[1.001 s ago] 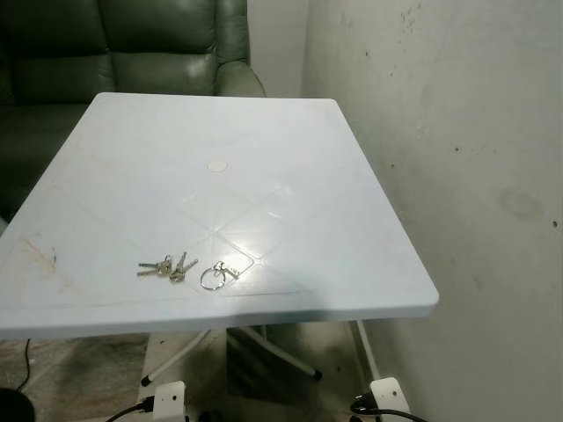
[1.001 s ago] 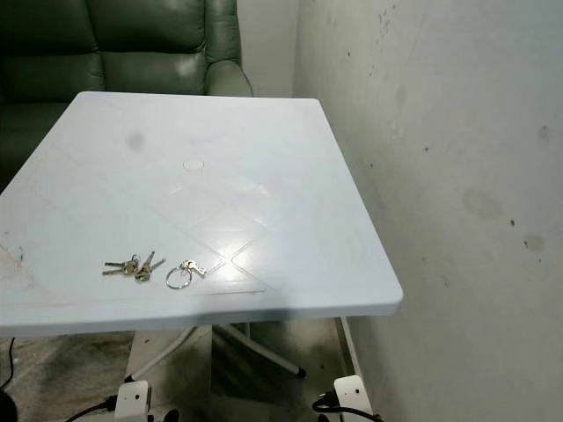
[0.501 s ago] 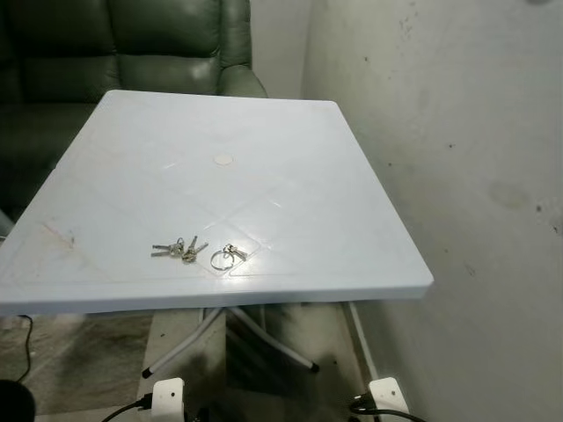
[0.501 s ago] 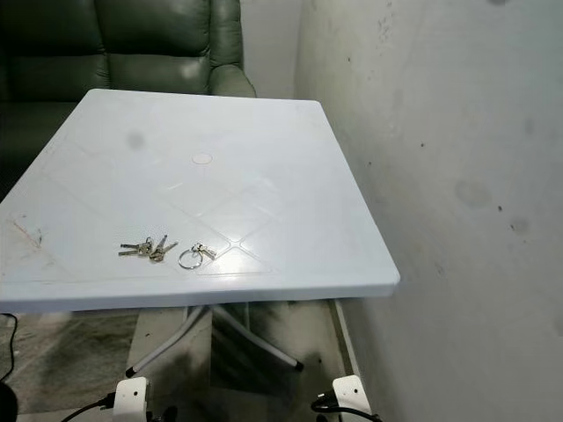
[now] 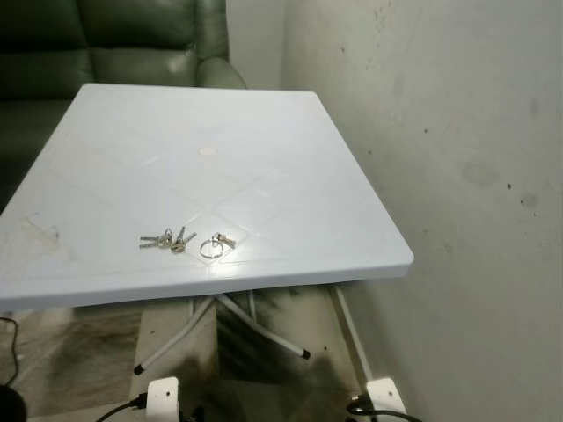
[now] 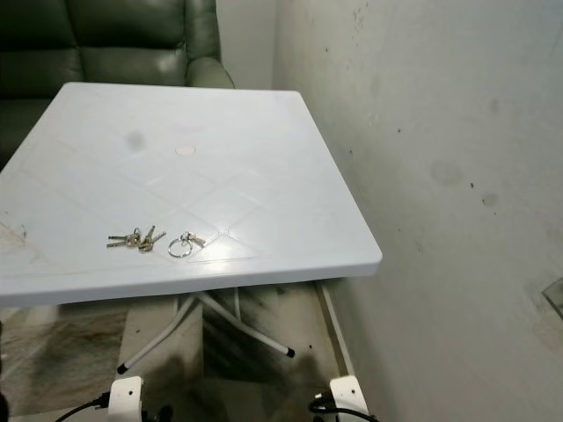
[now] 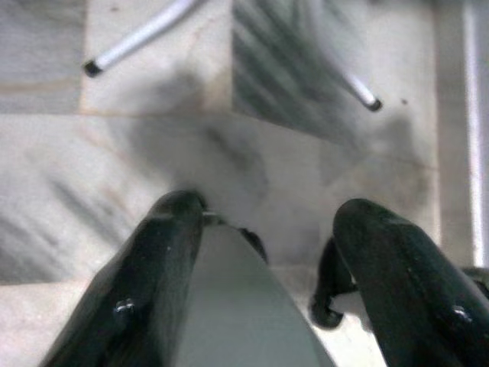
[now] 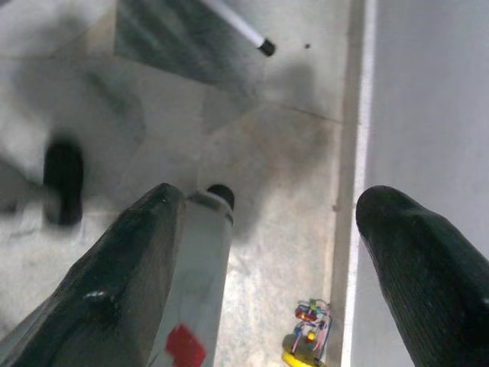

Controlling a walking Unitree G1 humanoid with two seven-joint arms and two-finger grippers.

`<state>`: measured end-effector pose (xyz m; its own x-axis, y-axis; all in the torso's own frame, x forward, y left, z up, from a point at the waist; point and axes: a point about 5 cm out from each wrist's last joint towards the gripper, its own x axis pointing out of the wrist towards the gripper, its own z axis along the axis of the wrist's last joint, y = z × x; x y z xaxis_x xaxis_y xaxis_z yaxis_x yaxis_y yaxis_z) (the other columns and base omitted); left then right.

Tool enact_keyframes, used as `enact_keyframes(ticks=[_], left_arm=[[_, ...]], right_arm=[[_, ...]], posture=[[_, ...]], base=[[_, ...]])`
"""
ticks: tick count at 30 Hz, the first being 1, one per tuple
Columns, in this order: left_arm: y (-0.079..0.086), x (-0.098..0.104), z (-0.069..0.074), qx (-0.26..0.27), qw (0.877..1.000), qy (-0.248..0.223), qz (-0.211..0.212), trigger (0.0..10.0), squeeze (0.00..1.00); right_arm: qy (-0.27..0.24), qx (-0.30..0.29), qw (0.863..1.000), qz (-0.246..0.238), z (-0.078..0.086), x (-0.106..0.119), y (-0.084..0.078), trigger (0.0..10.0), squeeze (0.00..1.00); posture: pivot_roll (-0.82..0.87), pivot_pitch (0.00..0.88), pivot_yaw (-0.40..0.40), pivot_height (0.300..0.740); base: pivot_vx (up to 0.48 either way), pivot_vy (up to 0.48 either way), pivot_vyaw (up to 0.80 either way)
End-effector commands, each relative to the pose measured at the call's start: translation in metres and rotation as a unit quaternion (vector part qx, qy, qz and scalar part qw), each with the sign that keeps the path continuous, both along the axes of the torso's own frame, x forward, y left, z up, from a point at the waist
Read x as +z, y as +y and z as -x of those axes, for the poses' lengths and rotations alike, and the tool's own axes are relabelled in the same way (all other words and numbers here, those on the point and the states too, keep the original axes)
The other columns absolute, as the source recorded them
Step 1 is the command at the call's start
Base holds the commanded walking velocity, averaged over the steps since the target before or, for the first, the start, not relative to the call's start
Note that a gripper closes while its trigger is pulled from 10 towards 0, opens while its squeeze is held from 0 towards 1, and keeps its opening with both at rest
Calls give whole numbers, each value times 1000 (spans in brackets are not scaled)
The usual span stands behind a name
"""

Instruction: Hang keys on a hook

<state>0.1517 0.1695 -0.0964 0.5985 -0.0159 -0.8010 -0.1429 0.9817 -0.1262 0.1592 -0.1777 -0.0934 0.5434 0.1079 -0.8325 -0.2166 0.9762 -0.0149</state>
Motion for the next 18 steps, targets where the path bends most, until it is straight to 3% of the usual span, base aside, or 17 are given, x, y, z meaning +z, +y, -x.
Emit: enact_keyframes(ticks=[1,18], left_arm=[[2,-1,3,1,1000,8,-1,10000,0],[2,-1,2,5,1000,5,-1,10000,0]], right_arm=[[0,-3,1000,-2,-1,0,1,10000,0],[1,-3,1000,-4,0,0,1,10000,0]], posture=[[-170,17,-67,740],[-170,19,-69,740]], base=[[-277,0,0],[-261,0,0]])
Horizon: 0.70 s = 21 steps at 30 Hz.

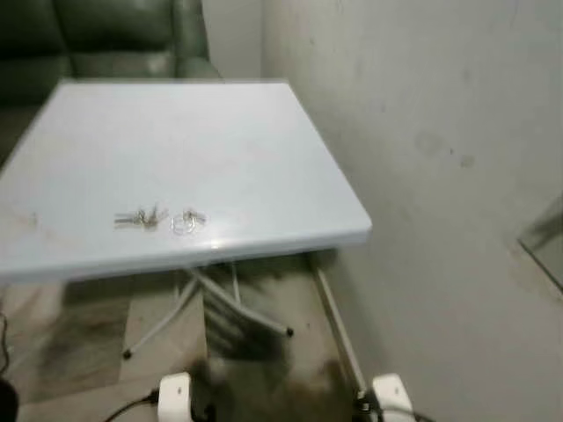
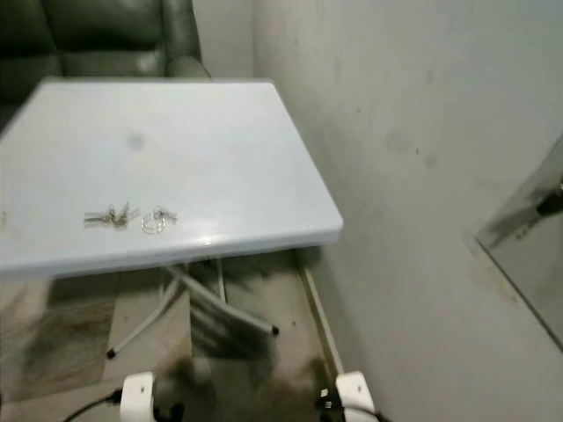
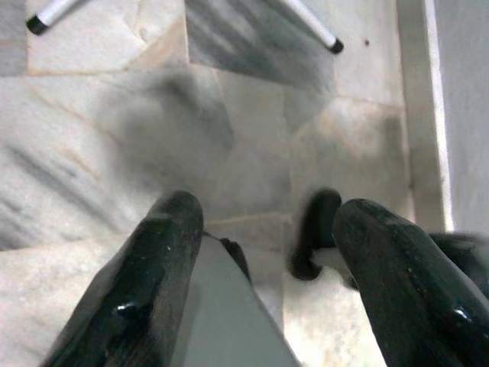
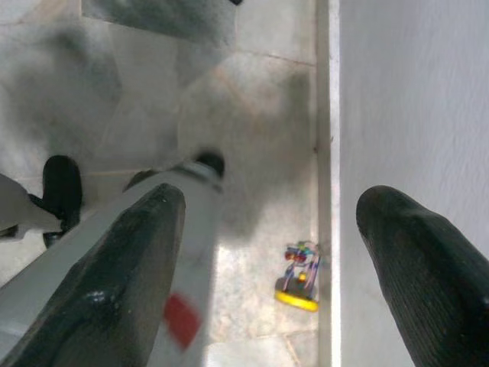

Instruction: Hang keys on a hook

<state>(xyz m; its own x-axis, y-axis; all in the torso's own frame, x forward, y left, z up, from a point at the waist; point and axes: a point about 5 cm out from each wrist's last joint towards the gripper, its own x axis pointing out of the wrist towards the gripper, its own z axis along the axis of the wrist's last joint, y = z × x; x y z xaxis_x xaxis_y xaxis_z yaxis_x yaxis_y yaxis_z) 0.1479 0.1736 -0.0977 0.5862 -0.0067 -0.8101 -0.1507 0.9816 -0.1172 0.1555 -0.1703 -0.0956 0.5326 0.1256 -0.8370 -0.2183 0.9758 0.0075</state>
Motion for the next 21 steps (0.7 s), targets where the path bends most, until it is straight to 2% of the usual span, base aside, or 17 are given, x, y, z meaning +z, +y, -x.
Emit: enact_keyframes(ticks=[1,21], left_arm=[[-2,0,-1,2,1000,-2,3,10000,0],[-2,1,-2,15,1000,-10,16,10000,0]], right_arm=[[-5,-3,1000,6,-4,2,-6,10000,0],[-5,2,1000,5,-4,2,-6,10000,0]], posture=[[-170,19,-69,740],[-169,13,-72,740]], base=[[0,0,0],[0,0,0]])
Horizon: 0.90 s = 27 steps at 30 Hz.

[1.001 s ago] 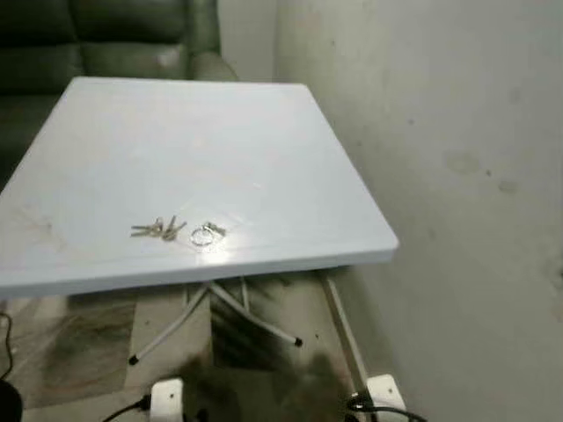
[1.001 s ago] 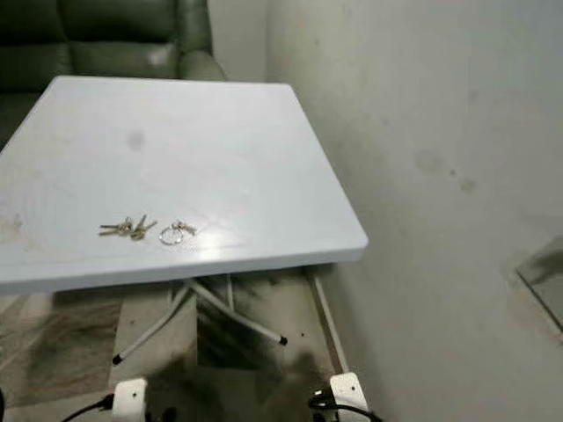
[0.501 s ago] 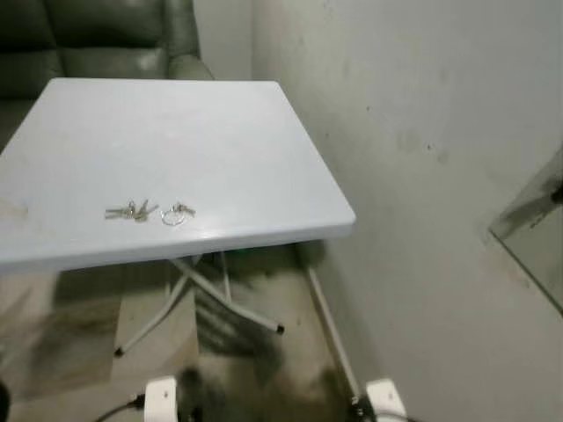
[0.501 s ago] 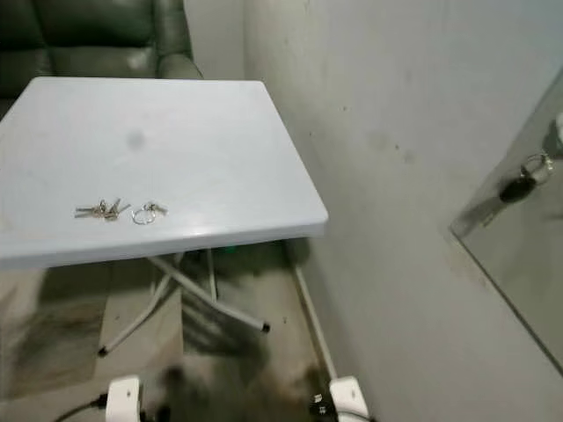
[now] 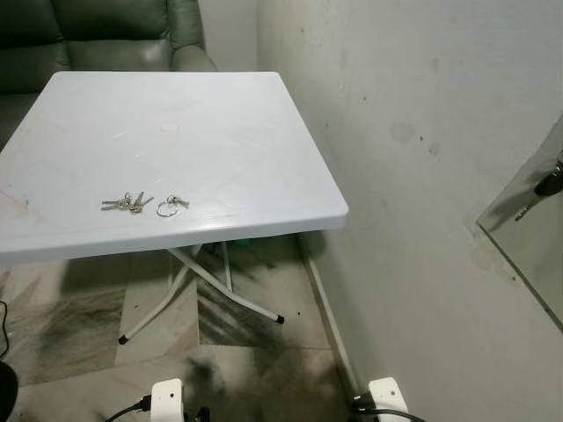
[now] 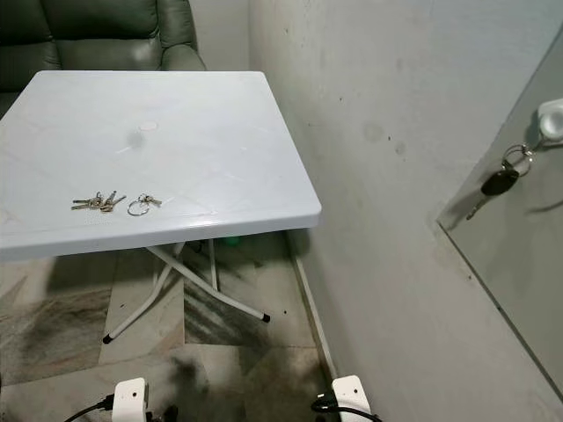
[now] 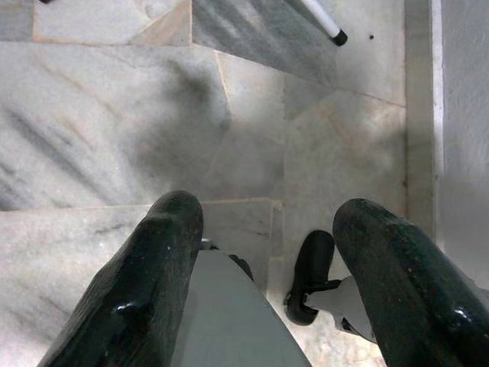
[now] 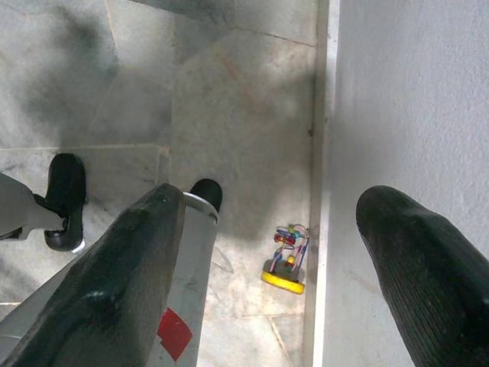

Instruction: Hang keys on a hook

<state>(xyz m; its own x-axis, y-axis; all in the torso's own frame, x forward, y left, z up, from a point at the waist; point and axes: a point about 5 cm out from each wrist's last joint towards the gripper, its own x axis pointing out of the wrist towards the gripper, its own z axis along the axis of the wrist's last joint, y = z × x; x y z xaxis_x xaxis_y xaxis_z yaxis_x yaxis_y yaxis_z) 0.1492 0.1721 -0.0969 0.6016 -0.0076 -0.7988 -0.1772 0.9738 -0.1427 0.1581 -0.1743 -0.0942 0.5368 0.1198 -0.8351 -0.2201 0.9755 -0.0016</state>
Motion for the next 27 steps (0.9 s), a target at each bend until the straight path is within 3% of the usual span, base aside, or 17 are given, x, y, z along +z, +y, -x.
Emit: enact_keyframes(ticks=[1,11,14,16,17,21,24,27], left_arm=[[-1,0,-1,-1,1000,-1,5,10000,0],[0,1,-2,-5,1000,-3,5,10000,0],[0,2,-4,-26,999,-3,-18,10000,0],[-14,12,-26,-86,995,-51,-30,10000,0],[-14,12,-26,-86,995,-51,-30,10000,0],[-29,35,-66,-108,984,-137,-35,10000,0],[-31,45,-80,-106,980,-167,-35,10000,0],[-32,65,-103,-100,967,-233,-32,10000,0]], right_arm=[[-2,1,1000,0,-1,1,-2,10000,0],[-2,1,1000,-2,-2,1,-1,10000,0],[-4,3,1000,-3,-3,1,-1,10000,0],[-19,8,1000,-2,-8,4,-1,10000,0],[-19,8,1000,-2,-8,4,-1,10000,0],[-72,11,997,-12,-31,17,0,10000,0],[-97,13,995,-15,-42,23,1,10000,0],[-148,15,988,-34,-63,37,3,10000,0]], posture=[[-170,13,-72,740],[-170,12,-72,740],[-173,14,-70,740],[-171,17,-71,740],[-171,17,-71,740],[-173,31,-72,740],[-174,33,-72,740],[-185,41,-66,740]], base=[[315,251,0],[339,260,0],[0,0,0],[0,0,0],[0,0,0],[0,0,0],[0,0,0],[0,0,0]])
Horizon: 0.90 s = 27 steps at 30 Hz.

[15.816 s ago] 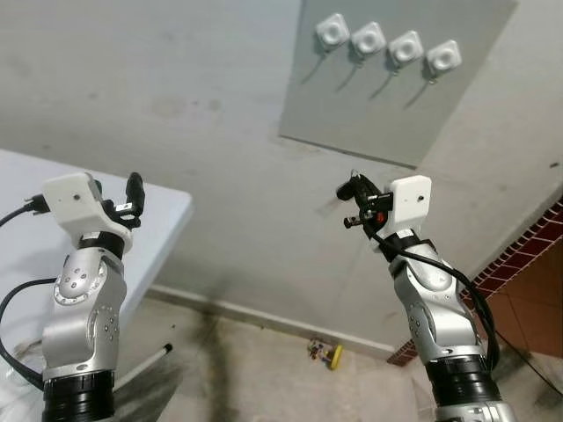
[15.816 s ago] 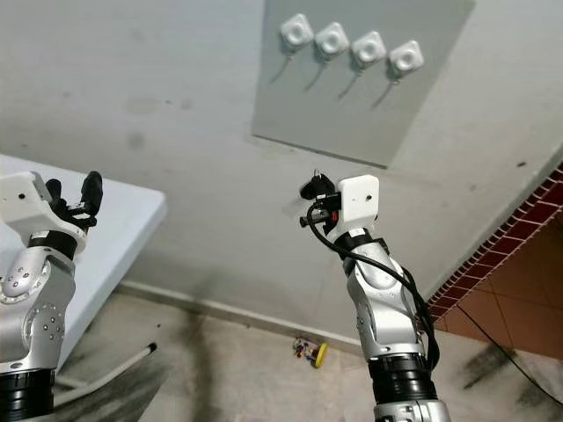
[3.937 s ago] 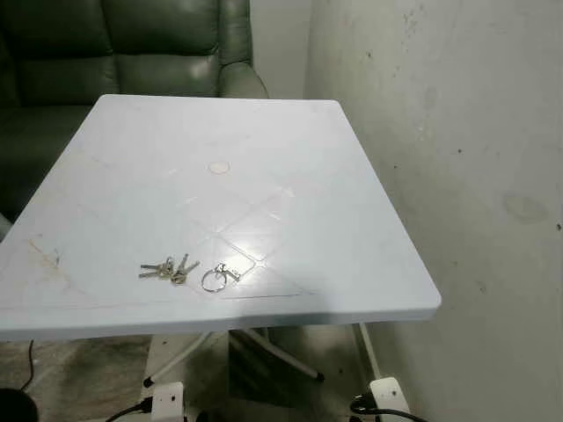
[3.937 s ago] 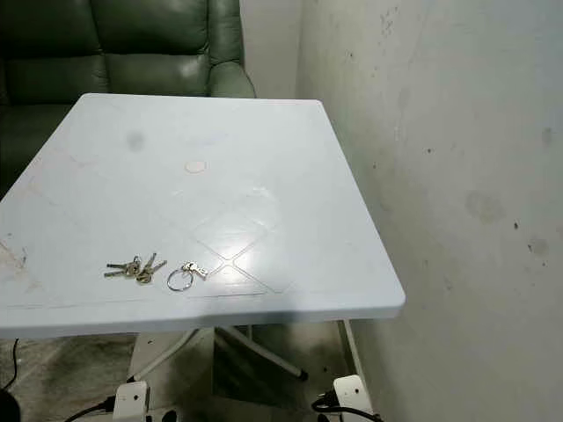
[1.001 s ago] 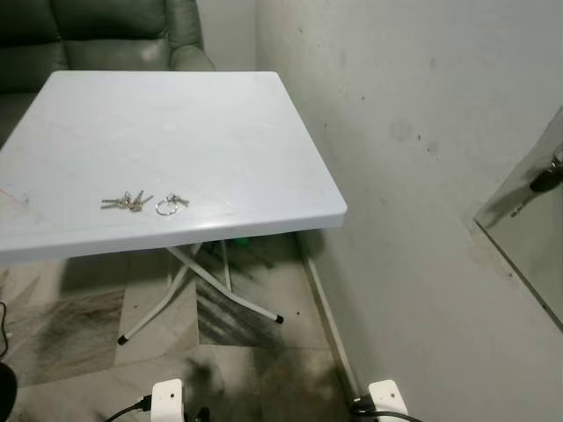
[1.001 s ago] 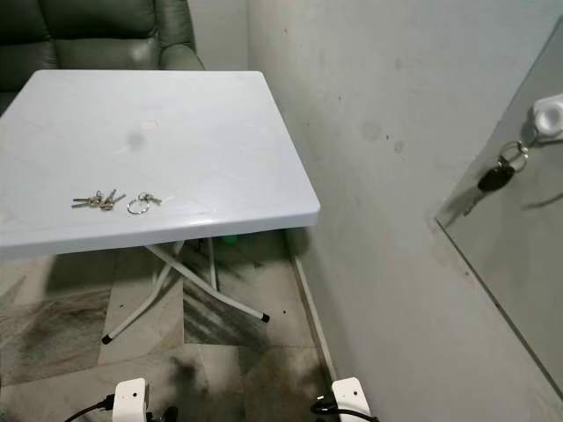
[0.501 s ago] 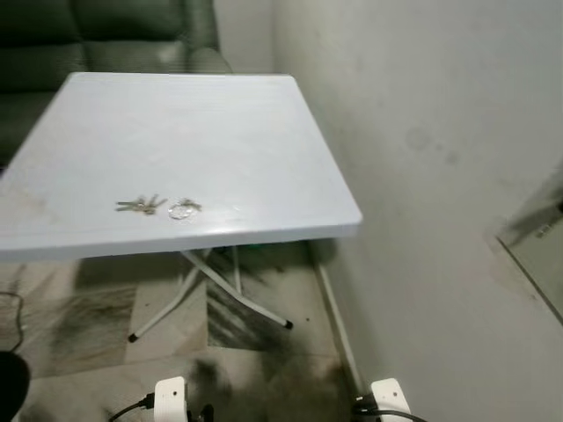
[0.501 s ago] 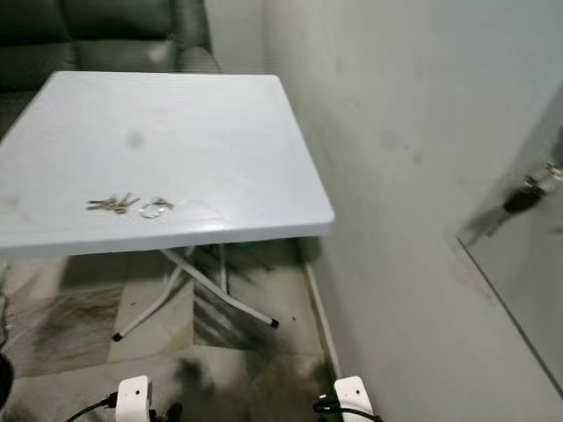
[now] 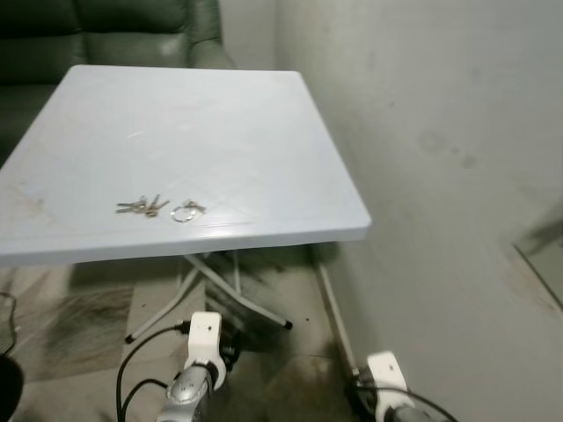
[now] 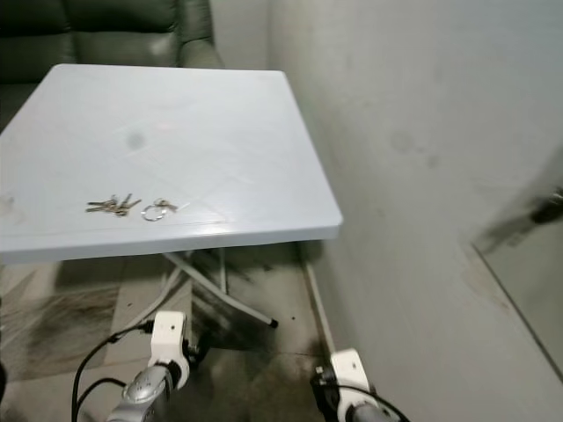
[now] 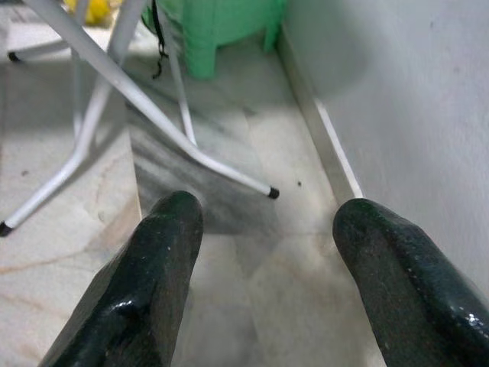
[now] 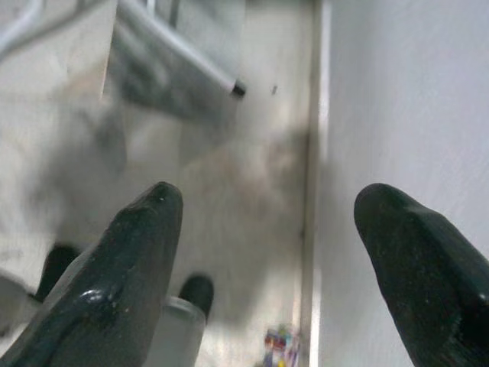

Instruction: Hang keys on a hook

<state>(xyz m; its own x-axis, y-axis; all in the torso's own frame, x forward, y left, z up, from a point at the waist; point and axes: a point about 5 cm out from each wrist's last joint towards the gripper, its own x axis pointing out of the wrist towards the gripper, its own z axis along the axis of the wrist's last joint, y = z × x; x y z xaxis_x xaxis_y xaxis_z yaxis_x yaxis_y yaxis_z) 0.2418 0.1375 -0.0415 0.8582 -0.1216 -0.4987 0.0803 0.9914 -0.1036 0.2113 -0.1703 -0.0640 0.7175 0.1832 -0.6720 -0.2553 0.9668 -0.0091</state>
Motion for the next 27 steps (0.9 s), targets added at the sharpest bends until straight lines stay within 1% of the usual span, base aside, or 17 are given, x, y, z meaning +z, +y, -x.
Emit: enact_keyframes(ticks=[1,2,6,7,9,11,12,13,15,16,17,19,23,24,25,26,27], left_arm=[[3,18,-19,3,998,-56,6,10000,0],[4,29,-28,4,996,-91,11,10000,0],[9,54,-46,14,986,-166,13,10000,0],[10,56,-47,15,985,-174,13,10000,0],[17,76,-57,38,972,-230,32,10000,0],[20,85,-59,44,966,-254,29,10000,0],[25,95,-63,57,958,-278,35,10000,0],[27,101,-64,65,954,-290,41,10000,0],[28,102,-64,68,953,-292,44,10000,0],[33,114,-66,72,945,-318,31,10000,0],[35,119,-66,74,942,-326,26,10000,0],[37,123,-66,76,941,-330,24,10000,0],[37,124,-64,76,941,-330,26,10000,0],[44,136,-61,91,931,-353,21,10000,0],[47,141,-59,96,927,-362,19,10000,0],[47,141,-59,96,927,-362,19,10000,0],[52,147,-57,111,924,-365,21,10000,0]], right_arm=[[-43,-3,999,-14,-16,12,0,10000,0],[-65,-2,998,-20,-24,19,0,10000,0],[-120,5,992,-34,-43,36,2,10000,0],[-126,6,991,-36,-44,38,2,10000,0],[-169,13,984,-48,-56,51,4,10000,0],[-188,17,980,-56,-60,57,5,10000,0],[-213,15,975,-68,-67,66,7,10000,0],[-229,15,970,-74,-71,72,8,10000,0],[-233,16,969,-75,-72,73,8,10000,0],[-266,18,960,-85,-80,85,11,10000,0],[-281,19,955,-91,-83,91,12,10000,0],[-296,20,950,-98,-86,97,14,10000,0],[-297,21,949,-100,-86,98,14,10000,0],[-335,8,936,-112,-95,116,15,10000,0],[-351,3,929,-118,-99,124,16,10000,0],[-351,3,929,-118,-99,124,16,10000,0],[-367,2,923,-118,-102,134,17,10000,0]], posture=[[-185,41,-66,740],[-188,45,-64,740],[-189,49,-63,740],[-191,53,-62,740],[-190,57,-61,740],[-190,59,-62,740],[-187,62,-64,740],[-185,65,-66,740],[-185,65,-66,740],[-184,66,-66,740],[-183,66,-67,740],[-183,66,-67,740],[-183,66,-67,740],[-186,69,-65,740],[-186,69,-65,740],[-186,69,-65,740],[-191,68,-65,740]], base=[[0,0,0],[0,0,0],[0,0,0],[0,0,0],[0,0,0],[0,0,0],[0,0,0],[0,0,0],[0,0,0],[0,0,0],[0,0,0],[0,0,0],[0,0,0],[0,0,0],[0,0,0],[0,0,0],[0,0,0]])
